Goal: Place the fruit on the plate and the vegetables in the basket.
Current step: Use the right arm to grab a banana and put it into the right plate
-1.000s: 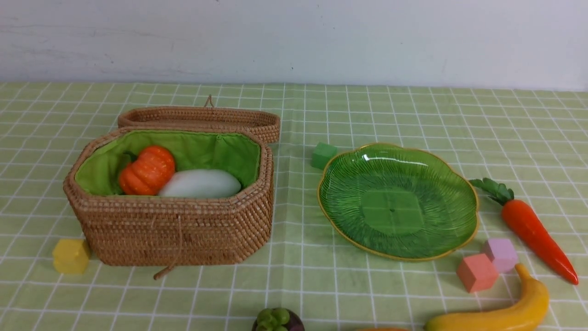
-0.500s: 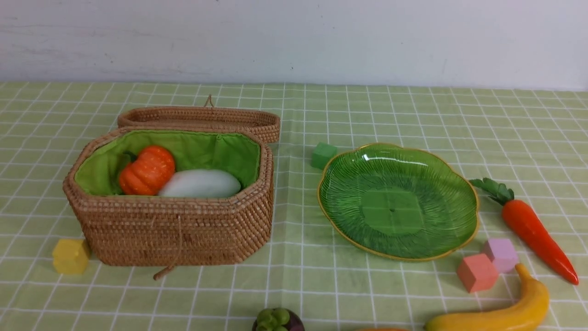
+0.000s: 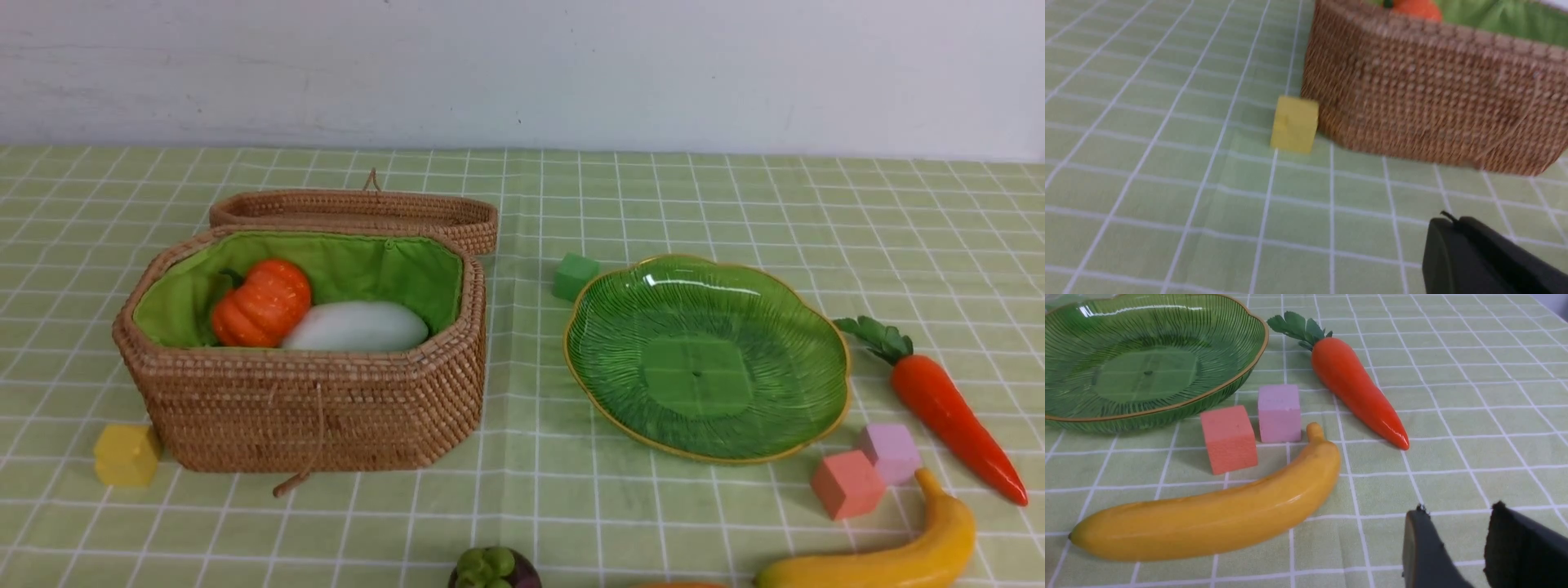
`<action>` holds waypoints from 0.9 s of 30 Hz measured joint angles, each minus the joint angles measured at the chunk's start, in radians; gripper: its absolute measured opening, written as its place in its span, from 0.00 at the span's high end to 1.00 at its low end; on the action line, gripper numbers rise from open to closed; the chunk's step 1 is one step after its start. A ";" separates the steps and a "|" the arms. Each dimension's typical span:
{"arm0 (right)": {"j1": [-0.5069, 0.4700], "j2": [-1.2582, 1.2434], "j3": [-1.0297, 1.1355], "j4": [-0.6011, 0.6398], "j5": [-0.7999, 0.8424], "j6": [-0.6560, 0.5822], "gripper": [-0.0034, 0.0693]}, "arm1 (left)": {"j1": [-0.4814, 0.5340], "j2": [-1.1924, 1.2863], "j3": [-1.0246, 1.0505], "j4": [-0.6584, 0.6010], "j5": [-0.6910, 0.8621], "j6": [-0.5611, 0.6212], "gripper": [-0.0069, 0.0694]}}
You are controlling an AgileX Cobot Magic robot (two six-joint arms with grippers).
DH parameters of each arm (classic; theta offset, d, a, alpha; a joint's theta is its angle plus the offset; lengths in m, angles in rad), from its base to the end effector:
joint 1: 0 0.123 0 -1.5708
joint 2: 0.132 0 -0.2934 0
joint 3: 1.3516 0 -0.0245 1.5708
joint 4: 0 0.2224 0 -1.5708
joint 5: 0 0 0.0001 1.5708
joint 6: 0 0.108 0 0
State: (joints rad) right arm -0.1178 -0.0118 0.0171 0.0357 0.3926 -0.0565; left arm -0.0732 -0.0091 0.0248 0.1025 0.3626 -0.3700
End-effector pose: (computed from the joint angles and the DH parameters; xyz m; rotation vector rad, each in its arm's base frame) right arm 0.0311 -0.0022 0.1677 0.0793 1.8804 -0.0841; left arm 0.0325 0.0016 0.1684 -0.2122 1.8530 -0.2069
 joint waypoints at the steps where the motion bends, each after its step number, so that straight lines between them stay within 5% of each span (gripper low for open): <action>1: 0.000 0.000 0.000 0.000 0.000 0.000 0.62 | 0.013 0.000 0.003 -0.001 0.017 0.000 0.93; 27: 0.000 0.000 0.000 -0.001 0.000 0.000 0.62 | 0.038 0.000 0.005 -0.003 0.029 0.000 0.91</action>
State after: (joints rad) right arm -0.1178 -0.0118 0.0171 0.0348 0.3926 -0.0565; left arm -0.0356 -0.0091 0.0294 0.0996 0.3913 -0.3700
